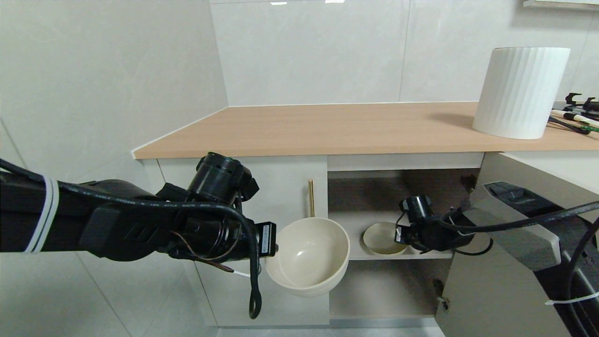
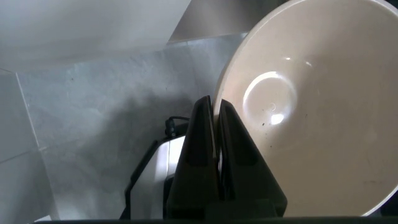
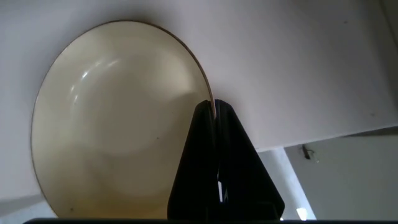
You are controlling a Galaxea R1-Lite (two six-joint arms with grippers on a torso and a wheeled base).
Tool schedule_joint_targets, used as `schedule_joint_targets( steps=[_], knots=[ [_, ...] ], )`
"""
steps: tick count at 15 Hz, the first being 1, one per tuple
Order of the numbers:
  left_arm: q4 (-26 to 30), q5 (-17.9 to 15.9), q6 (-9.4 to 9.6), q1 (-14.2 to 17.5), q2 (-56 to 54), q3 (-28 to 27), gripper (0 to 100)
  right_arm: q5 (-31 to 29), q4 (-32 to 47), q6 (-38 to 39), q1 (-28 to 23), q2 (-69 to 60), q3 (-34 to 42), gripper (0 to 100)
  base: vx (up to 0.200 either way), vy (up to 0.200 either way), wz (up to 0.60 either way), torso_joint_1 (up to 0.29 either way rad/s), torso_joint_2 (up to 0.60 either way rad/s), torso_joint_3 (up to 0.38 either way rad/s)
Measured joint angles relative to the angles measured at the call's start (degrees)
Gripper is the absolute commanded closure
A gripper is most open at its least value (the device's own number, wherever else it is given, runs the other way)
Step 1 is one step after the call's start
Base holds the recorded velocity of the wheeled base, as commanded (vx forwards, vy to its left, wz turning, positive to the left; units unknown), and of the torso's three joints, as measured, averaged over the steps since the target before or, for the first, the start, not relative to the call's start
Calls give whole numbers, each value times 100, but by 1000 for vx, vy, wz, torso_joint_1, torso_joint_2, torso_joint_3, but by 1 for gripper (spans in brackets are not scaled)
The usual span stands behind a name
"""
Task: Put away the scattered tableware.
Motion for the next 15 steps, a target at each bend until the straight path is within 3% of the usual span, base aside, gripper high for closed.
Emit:
schedule_joint_targets(
  steps=[8,15],
  knots=[
    [-11,24,1,-2,9,-15,100,-184,668,372,-22,355,-869,100,0,0,0,0,0,0],
    [-13,24,9,0,30,-26,100,-356,756,396,-66,599,-1343,100,0,0,0,0,0,0]
  ],
)
